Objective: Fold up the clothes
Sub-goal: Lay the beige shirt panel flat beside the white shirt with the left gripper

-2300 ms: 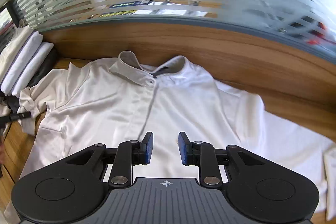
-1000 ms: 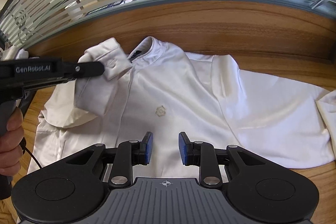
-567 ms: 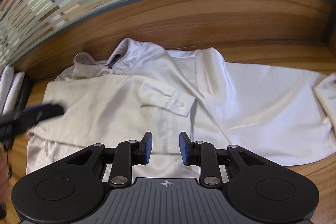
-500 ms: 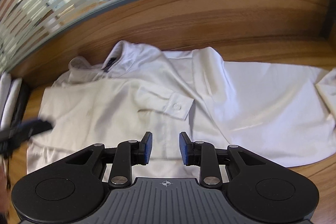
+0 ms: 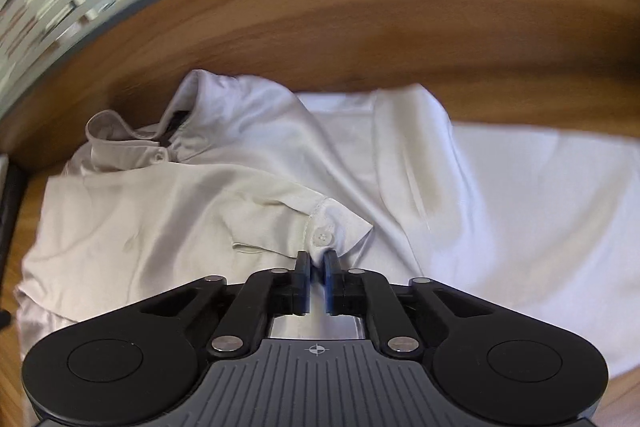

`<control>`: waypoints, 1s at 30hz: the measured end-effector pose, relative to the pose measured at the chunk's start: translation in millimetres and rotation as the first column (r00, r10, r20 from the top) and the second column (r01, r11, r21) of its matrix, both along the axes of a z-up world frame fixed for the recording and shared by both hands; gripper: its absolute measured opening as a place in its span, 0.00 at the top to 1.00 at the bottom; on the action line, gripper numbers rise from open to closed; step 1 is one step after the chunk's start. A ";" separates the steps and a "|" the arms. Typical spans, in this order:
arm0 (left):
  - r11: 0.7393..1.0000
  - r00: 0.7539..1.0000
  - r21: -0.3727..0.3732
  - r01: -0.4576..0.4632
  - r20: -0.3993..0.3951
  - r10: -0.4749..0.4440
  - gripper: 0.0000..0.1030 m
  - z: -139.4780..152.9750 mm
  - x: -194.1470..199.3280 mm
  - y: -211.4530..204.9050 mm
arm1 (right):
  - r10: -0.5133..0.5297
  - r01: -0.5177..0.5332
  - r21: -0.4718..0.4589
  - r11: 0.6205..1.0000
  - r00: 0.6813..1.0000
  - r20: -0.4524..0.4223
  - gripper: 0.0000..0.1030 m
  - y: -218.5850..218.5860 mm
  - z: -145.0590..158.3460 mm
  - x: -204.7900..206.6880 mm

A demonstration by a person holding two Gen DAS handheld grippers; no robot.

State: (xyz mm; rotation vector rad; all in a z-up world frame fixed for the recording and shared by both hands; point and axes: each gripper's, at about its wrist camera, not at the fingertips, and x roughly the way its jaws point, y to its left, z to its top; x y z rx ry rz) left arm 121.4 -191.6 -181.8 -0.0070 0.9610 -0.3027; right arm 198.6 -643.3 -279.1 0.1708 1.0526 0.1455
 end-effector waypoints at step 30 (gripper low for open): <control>0.984 0.992 -0.139 0.116 -0.035 -0.122 0.45 37.5 -28.9 -71.1 | -0.392 0.400 -0.259 0.879 0.916 0.084 0.70 -226.6 37.3 -77.4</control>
